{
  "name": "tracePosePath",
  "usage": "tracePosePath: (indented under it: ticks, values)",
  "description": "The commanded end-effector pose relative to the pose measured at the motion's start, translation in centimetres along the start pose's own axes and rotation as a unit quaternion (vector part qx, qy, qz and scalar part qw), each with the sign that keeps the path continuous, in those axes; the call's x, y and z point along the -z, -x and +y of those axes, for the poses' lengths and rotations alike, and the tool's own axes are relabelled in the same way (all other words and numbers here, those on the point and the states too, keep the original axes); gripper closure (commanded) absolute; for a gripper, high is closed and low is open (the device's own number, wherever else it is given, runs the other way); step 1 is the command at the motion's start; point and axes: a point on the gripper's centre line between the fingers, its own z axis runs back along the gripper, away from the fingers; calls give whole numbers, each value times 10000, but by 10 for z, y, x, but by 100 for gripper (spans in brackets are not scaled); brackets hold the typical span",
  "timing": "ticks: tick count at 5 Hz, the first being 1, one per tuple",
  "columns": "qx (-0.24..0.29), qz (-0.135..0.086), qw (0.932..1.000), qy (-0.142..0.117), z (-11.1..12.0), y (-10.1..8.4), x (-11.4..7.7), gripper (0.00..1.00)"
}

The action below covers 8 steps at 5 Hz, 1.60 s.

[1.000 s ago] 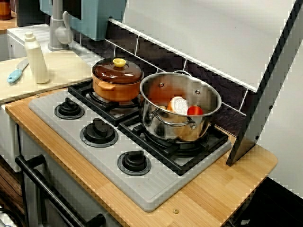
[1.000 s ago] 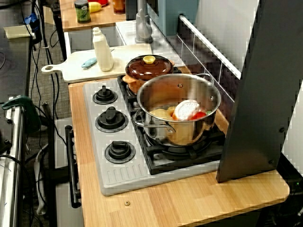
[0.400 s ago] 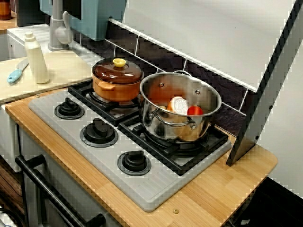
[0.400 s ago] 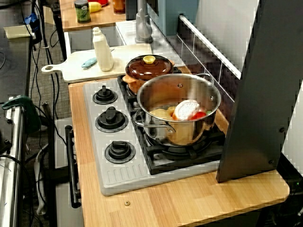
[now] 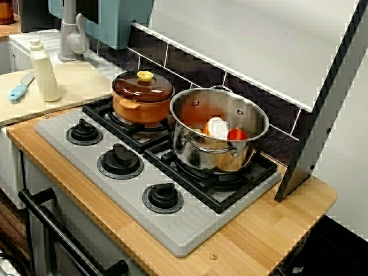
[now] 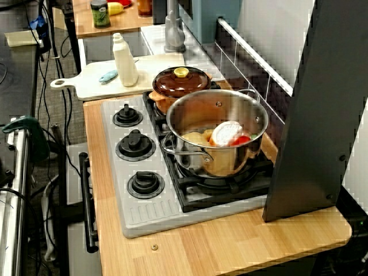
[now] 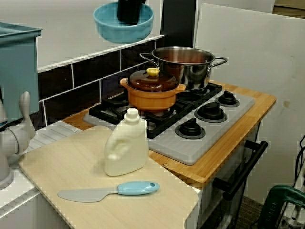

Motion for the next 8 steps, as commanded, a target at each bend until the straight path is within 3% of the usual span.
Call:
tracePosePath:
  ticks: [1, 4, 5, 7, 8]
  values:
    - [-103, -950, 9946, -416, -15, -1, -28, 100]
    - [-22, -833, 9958, -370, -33, 11, -27, 100]
    - [50, -717, 9970, -295, -37, 19, -25, 100]
    - [384, -768, 9962, -149, -51, 51, -19, 100]
    - [402, -780, 9961, -96, -56, 56, -19, 100]
